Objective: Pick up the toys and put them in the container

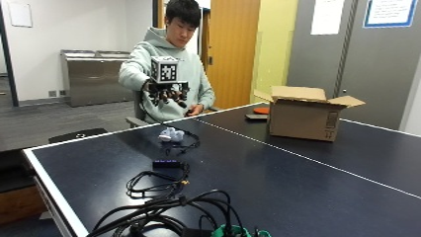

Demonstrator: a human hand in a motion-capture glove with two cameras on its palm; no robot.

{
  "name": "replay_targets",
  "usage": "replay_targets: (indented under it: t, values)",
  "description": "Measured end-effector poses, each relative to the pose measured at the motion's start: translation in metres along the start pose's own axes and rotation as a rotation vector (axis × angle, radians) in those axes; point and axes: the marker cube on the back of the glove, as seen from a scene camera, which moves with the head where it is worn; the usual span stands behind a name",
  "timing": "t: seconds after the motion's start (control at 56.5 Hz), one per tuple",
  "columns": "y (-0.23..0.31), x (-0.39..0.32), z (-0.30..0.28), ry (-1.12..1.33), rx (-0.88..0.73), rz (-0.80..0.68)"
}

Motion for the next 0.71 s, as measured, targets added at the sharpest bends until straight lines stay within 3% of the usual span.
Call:
replay_targets:
  t: [0.425,0.708]
  values:
    - [-0.017,0.029,0.096,0.167,-0.309,0.094]
    - [-0.012,0.023,0.108,0.149,-0.260,0.047]
